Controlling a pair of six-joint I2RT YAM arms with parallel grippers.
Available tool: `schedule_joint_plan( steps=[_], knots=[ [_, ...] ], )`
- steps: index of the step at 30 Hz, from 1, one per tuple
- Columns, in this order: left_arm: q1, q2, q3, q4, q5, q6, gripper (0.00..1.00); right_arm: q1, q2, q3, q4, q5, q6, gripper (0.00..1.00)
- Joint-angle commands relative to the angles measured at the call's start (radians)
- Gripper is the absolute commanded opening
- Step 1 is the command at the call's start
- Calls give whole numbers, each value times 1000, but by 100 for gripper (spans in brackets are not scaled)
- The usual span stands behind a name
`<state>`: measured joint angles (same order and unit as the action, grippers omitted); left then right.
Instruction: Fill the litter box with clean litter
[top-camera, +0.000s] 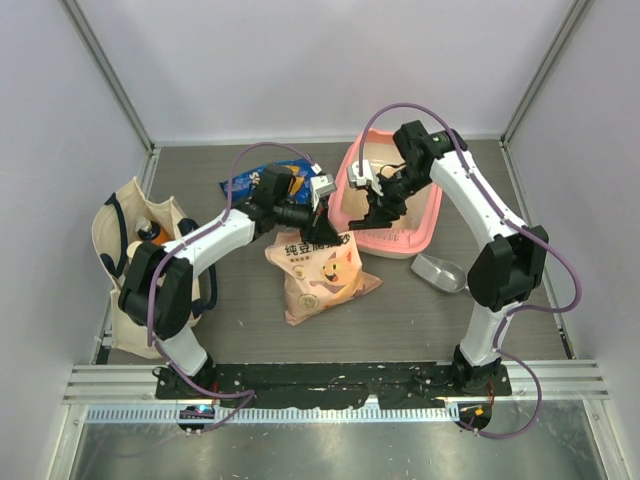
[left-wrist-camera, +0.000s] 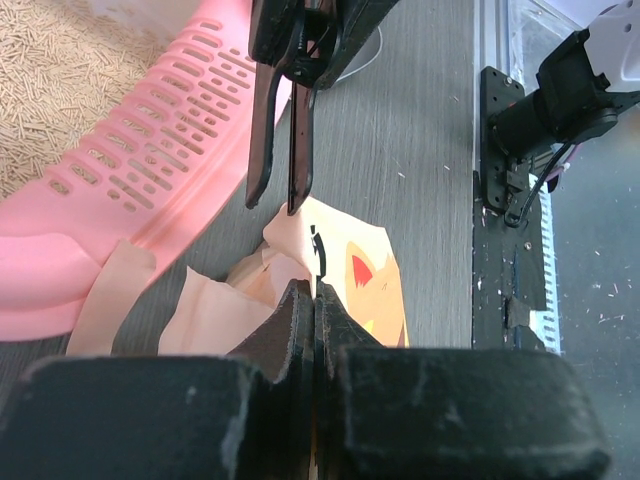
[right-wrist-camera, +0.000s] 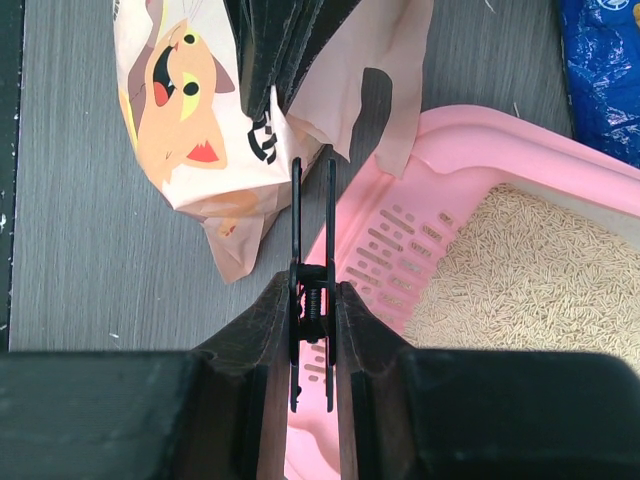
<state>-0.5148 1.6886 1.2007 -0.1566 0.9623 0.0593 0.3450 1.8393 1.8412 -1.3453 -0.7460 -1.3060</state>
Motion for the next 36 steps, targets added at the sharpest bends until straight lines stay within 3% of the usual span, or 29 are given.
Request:
schedule_joint_plan(
  steps=[1, 8, 14, 23, 36],
  knots=[
    [13, -7, 2, 37, 12, 7, 0, 0, -40, 0, -161, -33, -6, 2],
    [12, -3, 14, 14, 18, 33, 0, -3, -64, -13, -160, -41, 19, 2],
    [12, -1, 20, -9, 16, 50, 0, -46, -45, 72, -161, -96, 70, 2],
    [12, -10, 23, -20, 16, 79, 0, -29, -97, -71, -160, -75, 7, 2],
    [12, -13, 23, -31, 24, 88, 0, -18, -45, -16, -147, -44, 2, 2]
  ],
)
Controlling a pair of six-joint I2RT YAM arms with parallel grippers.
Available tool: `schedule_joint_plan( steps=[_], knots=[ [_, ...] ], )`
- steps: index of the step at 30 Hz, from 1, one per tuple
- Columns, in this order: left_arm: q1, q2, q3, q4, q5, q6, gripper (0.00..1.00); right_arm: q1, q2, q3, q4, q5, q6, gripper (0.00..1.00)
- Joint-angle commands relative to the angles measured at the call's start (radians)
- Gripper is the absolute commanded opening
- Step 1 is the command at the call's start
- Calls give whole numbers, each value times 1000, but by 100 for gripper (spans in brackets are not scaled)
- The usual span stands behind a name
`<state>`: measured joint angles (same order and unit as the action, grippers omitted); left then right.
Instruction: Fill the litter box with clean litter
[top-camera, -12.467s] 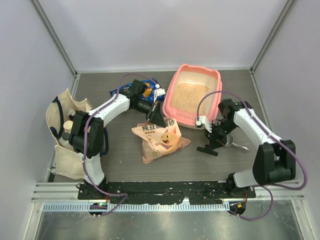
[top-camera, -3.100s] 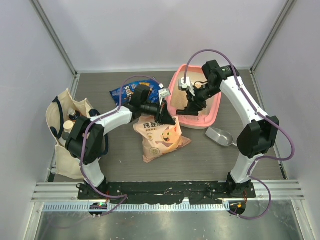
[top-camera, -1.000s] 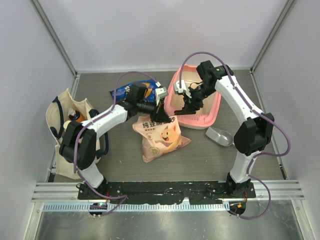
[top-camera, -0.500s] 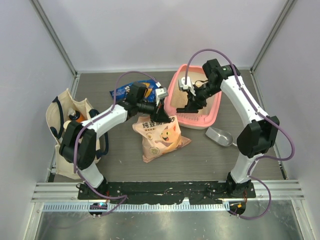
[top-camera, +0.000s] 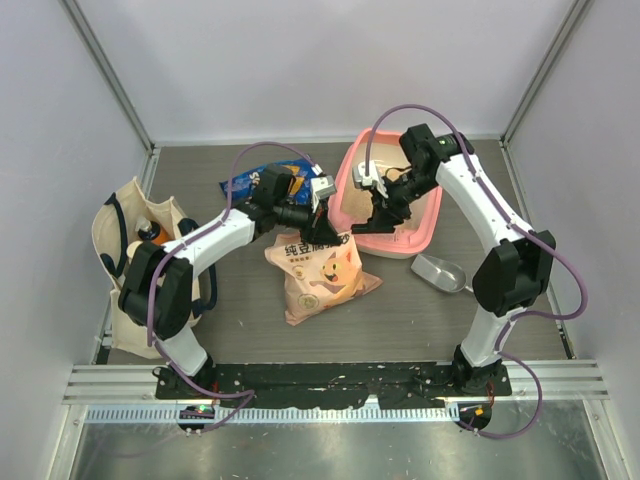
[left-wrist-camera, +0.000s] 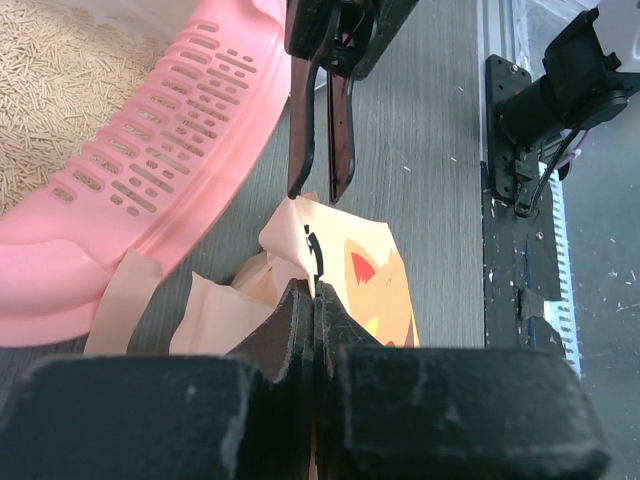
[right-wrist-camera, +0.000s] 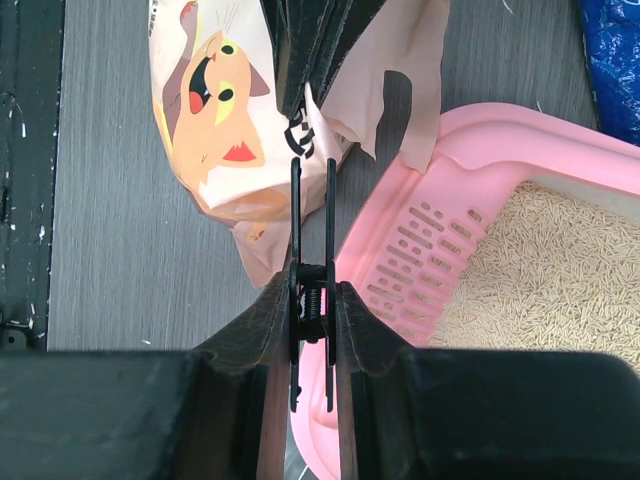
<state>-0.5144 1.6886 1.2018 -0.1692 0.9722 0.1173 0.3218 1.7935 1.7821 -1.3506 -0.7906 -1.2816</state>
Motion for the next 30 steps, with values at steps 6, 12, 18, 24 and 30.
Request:
schedule_joint_plan(
  steps=[6, 12, 18, 24, 30],
  knots=[
    [11, -12, 31, -15, 14, 28, 0, 10, 26, 48, -143, 10, -38, 2],
    [10, -6, 36, -12, 17, 31, 0, 31, 55, 66, -156, 11, -51, 2],
    [10, -12, 38, -19, 7, 39, 0, 49, 63, 71, -154, 13, -50, 2],
    [11, -12, 38, -35, -9, 58, 0, 71, 38, 63, -154, 34, -53, 2],
    [17, -29, 51, -62, -40, 87, 14, 109, 23, 11, -154, 68, -67, 2]
  ],
)
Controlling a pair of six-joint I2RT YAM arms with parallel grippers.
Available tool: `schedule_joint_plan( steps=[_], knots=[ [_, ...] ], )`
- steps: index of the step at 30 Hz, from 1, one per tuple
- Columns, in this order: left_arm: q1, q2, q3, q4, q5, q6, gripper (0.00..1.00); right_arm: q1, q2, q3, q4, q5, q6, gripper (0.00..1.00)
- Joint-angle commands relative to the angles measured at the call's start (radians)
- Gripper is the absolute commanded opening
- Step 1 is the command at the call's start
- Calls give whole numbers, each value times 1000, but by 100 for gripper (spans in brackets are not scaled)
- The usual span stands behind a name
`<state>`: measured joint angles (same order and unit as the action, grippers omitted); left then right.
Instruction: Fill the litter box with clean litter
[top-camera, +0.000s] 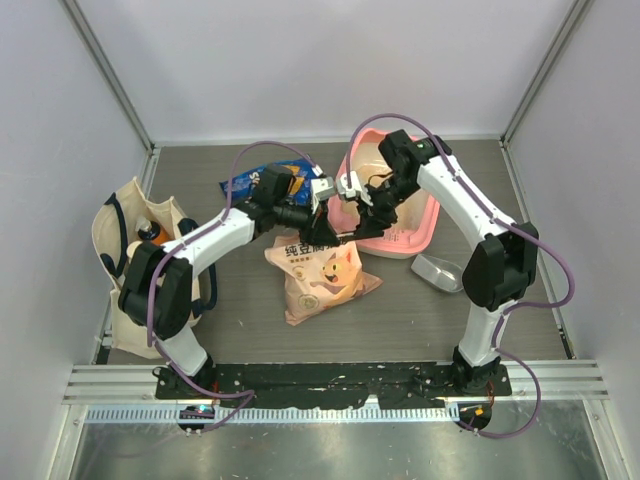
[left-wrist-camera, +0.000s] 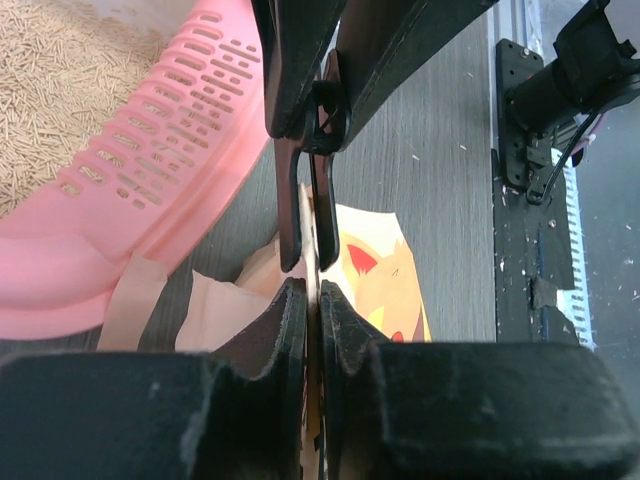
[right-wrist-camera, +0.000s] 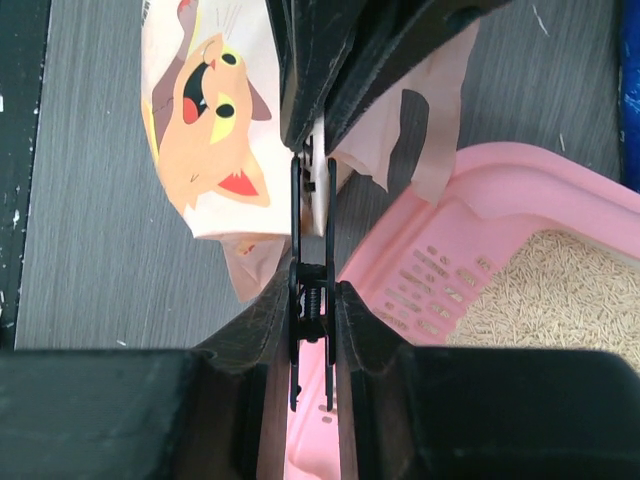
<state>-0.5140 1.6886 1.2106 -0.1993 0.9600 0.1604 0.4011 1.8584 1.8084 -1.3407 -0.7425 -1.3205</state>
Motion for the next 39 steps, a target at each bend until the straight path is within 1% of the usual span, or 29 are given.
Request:
schedule_joint_plan(
  steps=[1, 4, 8, 11, 12, 16, 18, 20, 21, 24, 29, 39],
  knots=[
    [20, -30, 44, -41, -30, 51, 21, 36, -42, -14, -164, 26, -29, 2],
    [31, -61, 40, -118, -35, 100, 34, 47, -39, 2, -163, 40, -26, 2],
    [45, -112, 17, -216, -32, 201, 35, 59, -33, 40, -164, 75, -25, 2],
    [49, -135, 0, -278, -32, 257, 31, 73, -33, 58, -164, 101, -22, 2],
    [51, -139, -12, -285, -35, 263, 27, 76, -31, 65, -164, 107, -17, 2],
    [52, -158, -40, -301, -47, 284, 19, 100, -30, 94, -164, 143, 4, 2],
    [52, -165, -54, -302, -52, 297, 14, 105, -33, 98, -164, 153, 12, 2],
    [54, -168, -68, -295, -53, 301, 11, 110, -36, 100, -164, 157, 20, 2],
    [54, -170, -72, -290, -53, 300, 8, 114, -39, 98, -164, 163, 26, 2],
    [52, -168, -85, -253, -52, 281, 3, 127, -42, 95, -164, 170, 35, 2],
    [52, -168, -92, -213, -41, 248, 0, 156, -27, 100, -164, 189, 60, 2],
    [51, -159, -68, -155, -23, 176, 0, 189, 18, 164, -164, 244, 107, 2]
  ],
)
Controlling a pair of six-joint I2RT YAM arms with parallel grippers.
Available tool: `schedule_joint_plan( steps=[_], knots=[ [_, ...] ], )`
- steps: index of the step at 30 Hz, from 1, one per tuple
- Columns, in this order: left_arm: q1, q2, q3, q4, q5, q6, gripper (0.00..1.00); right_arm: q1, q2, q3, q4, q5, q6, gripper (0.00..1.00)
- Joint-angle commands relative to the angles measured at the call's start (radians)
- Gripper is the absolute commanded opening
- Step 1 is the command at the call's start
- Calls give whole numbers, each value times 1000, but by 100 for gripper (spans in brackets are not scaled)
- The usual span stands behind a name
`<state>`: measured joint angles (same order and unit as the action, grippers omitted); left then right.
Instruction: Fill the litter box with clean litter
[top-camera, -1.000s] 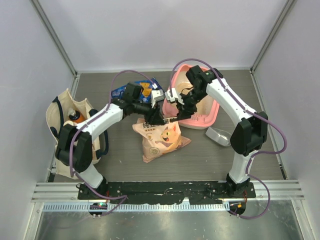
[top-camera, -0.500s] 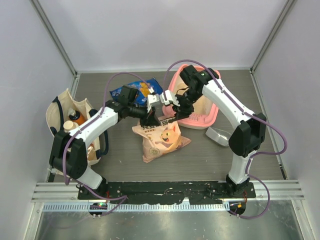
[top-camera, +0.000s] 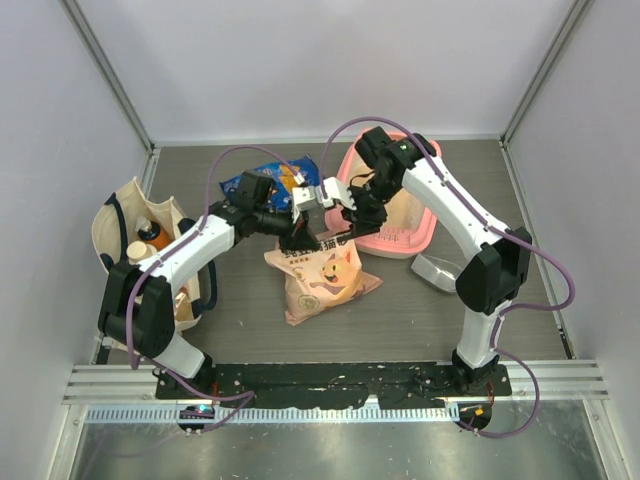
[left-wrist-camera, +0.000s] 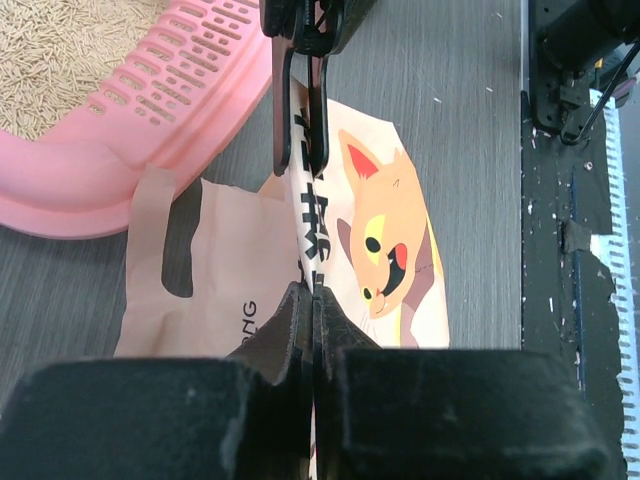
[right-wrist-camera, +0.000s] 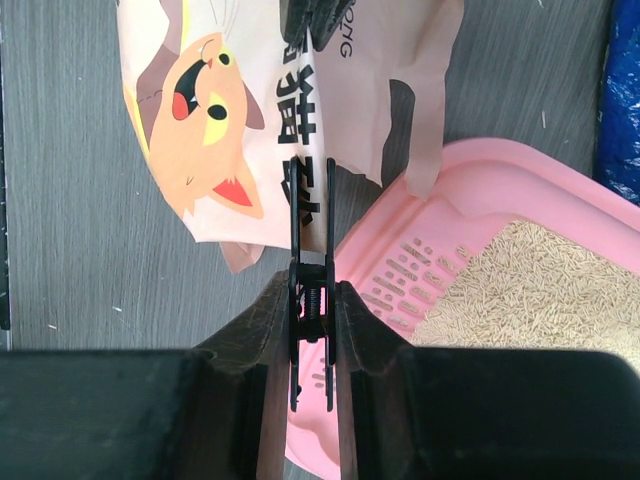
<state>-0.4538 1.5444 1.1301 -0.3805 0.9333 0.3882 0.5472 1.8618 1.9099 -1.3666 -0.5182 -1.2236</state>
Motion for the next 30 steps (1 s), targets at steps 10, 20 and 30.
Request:
schedule_joint_plan(
  steps=[10, 20, 30],
  knots=[
    [1, -21, 31, -29, -22, -42, 28, 85, 40, 58, -138, 29, 15, 2],
    [61, -135, -98, -11, -2, -14, 44, 103, 59, 75, -140, 11, 18, 2],
    [79, -167, -150, -30, -86, -66, 47, 112, 89, 100, -138, 7, 29, 2]
  ],
)
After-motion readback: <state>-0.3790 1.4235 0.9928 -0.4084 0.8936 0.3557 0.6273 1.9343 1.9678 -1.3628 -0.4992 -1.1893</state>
